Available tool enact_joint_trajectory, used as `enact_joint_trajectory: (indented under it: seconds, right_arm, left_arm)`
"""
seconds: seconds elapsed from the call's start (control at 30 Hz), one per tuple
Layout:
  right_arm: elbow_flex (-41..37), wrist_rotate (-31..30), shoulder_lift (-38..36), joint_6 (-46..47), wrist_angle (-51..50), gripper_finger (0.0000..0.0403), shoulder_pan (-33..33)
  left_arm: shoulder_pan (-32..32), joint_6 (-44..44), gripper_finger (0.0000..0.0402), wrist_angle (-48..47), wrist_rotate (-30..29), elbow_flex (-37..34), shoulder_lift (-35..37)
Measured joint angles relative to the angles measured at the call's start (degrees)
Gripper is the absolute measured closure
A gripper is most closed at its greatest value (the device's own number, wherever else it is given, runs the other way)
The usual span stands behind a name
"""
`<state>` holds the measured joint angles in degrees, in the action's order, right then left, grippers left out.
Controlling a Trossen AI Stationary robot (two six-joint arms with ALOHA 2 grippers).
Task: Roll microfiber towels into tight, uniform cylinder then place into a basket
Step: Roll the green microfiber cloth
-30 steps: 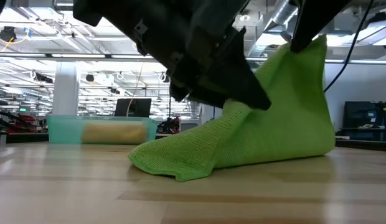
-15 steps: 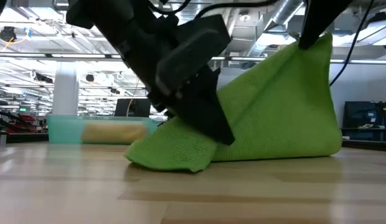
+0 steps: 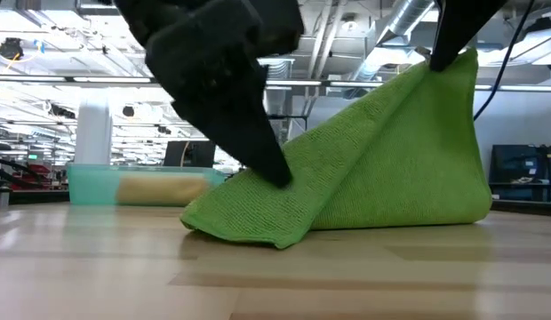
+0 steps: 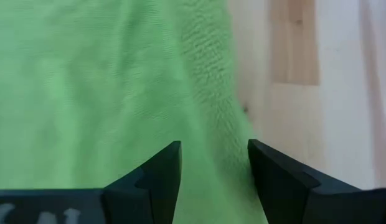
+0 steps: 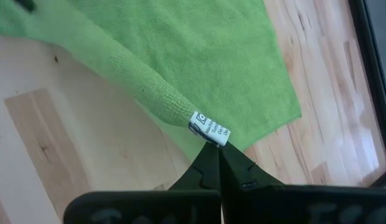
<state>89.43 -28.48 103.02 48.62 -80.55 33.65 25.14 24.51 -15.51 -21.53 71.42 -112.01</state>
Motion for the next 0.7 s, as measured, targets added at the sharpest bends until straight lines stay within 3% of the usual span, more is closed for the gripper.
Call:
enact_joint_trajectory:
  seconds: [0.27,0.43,0.7]
  right_arm:
    - [0.0,0.1,0.0,-0.02,0.0,0.0397,-0.04]
    - [0.0,0.12,0.0,-0.03,0.0,0.0397,-0.04]
    - [0.0,0.12,0.0,-0.06,0.04,0.0397,-0.05]
  left_arm:
    - [5.93,-4.17,0.0225,0.54,-2.43,0.06,1.63]
    - [9.42,-5.89,0.0225,0.78,-7.53,-0.01,1.38]
    - [9.47,-11.14,0.0225,3.07,-8.62,-0.14,-0.32]
